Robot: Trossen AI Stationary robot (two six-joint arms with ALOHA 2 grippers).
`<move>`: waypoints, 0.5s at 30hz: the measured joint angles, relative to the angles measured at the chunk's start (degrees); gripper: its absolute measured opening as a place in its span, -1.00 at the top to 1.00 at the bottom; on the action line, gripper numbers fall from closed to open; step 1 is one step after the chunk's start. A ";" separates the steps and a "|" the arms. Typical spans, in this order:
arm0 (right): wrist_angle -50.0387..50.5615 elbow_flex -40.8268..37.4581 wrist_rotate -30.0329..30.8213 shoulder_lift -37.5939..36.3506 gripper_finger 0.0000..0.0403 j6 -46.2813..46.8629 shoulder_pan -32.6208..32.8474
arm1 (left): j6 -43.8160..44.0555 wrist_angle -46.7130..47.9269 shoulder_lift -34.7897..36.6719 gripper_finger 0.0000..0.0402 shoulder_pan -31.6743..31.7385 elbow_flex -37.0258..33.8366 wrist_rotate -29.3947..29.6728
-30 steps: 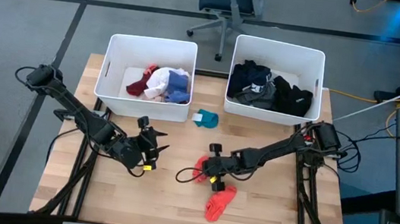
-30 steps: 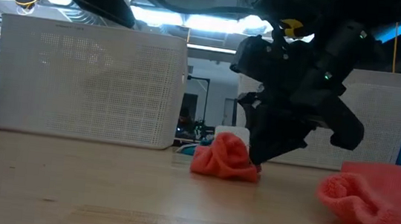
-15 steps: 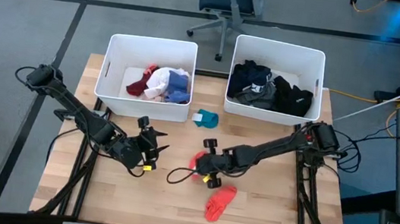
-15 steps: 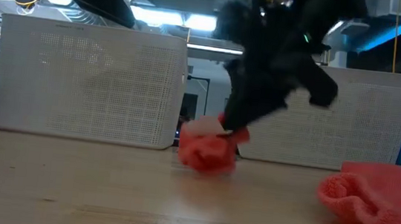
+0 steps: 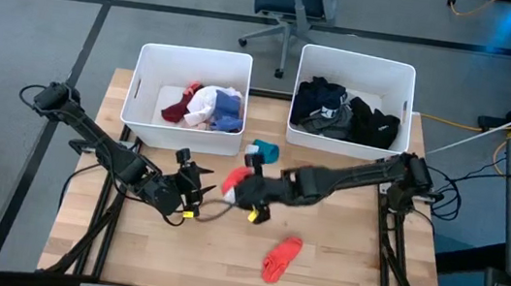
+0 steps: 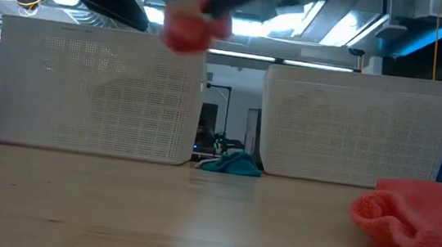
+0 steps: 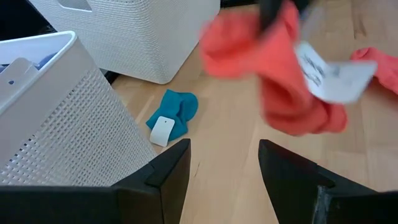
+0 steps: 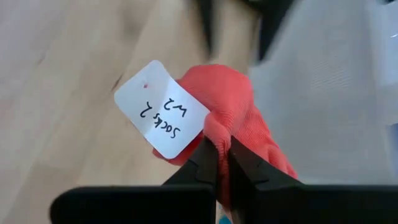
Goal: Sort clothes
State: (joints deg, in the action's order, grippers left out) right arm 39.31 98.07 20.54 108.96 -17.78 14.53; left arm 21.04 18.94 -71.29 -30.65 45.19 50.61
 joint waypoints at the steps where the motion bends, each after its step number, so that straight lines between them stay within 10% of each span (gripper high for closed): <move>1: -0.14 1.41 -0.03 -0.04 0.92 -0.67 -0.61 | 0.00 0.00 0.00 0.10 0.00 0.00 0.00; 15: -12.74 10.22 -6.44 -0.11 0.90 -5.22 -15.05 | 0.02 0.07 0.00 0.10 0.00 0.00 -0.02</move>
State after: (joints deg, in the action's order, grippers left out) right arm 26.57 108.29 14.11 108.86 -23.00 -0.52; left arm 21.06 19.00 -71.29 -30.65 45.19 50.59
